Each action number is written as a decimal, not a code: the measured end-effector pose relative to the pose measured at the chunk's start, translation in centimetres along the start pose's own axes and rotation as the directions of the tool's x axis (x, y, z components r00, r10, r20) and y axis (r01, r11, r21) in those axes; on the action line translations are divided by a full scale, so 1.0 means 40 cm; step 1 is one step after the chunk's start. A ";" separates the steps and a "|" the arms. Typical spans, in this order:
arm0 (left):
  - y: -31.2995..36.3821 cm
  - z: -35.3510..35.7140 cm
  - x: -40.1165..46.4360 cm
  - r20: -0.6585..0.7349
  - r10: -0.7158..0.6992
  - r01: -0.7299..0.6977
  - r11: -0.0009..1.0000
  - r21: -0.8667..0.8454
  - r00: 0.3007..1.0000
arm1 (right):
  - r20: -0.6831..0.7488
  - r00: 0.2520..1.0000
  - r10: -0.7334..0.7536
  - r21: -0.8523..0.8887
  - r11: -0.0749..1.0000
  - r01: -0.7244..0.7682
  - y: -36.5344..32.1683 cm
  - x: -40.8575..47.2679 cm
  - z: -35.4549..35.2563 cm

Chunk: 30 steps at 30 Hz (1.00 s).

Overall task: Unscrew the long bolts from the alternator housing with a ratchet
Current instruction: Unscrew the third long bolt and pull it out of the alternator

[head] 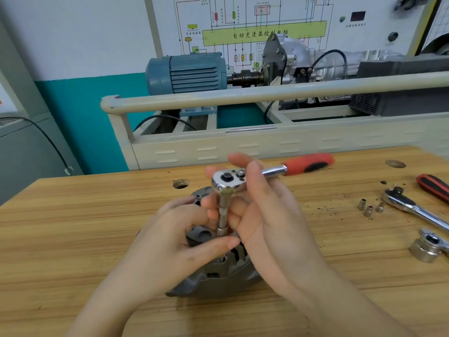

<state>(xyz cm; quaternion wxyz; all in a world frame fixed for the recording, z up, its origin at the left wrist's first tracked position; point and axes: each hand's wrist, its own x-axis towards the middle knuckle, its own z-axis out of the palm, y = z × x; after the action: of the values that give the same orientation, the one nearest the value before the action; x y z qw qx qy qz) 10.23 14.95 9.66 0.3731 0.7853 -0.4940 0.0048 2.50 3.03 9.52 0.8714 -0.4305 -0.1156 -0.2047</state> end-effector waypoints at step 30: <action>0.010 0.003 0.001 -0.041 0.032 -0.033 0.999 -0.021 0.999 | 0.109 0.992 -0.063 0.005 0.998 0.063 -0.002 -0.005 0.012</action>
<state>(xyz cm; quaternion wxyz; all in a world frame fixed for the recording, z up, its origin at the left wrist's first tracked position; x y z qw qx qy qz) 9.89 14.76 9.81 0.3914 0.7730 -0.4989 0.0216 2.26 3.42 9.79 0.8573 -0.4365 -0.1766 -0.2083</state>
